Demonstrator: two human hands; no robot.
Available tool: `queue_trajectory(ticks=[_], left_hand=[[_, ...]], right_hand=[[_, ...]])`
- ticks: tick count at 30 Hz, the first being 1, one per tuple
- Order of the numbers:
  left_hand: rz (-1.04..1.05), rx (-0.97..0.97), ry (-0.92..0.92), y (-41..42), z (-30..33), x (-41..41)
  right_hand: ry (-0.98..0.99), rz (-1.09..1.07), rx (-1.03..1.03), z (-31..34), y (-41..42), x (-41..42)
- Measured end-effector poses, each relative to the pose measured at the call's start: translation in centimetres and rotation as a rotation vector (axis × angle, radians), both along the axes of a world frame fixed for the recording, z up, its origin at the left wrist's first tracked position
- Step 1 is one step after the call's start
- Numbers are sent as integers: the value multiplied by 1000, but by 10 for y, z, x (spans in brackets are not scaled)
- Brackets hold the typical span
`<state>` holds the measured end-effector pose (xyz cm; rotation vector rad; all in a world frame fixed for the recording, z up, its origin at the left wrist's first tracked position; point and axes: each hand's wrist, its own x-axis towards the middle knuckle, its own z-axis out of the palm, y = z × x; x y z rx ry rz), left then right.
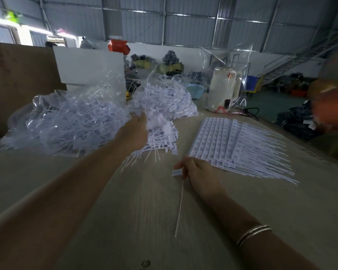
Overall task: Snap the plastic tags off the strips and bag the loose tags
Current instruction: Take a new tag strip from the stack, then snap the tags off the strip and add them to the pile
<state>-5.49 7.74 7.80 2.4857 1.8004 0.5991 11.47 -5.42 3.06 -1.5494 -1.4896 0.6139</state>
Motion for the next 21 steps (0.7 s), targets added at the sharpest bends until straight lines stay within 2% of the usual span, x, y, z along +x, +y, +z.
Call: queue_trajectory(ticks=[2, 3, 6, 9, 12, 17, 19, 21], left_hand=[[43, -144, 193, 6, -21, 4], [58, -159, 213, 6, -28, 3], [68, -37, 57, -1, -35, -1], [37, 23, 40, -18, -39, -6], [33, 24, 14, -33, -44, -9], [106, 45, -278, -43, -51, -11], [104, 131, -356, -47, -53, -11], [100, 264, -444, -52, -52, -13]], right_hand=[[-177, 36, -37, 1, -2, 2], [-298, 53, -58, 1, -3, 1], [-525, 58, -83, -3, -3, -9], [-611, 19, -56, -4, -3, -17], [-438, 56, -65, -1, -6, -15], [-73, -10, 118, 5, 2, -33], [-51, -11, 140, 13, 19, -43], [-150, 37, 98, 18, 39, -54]])
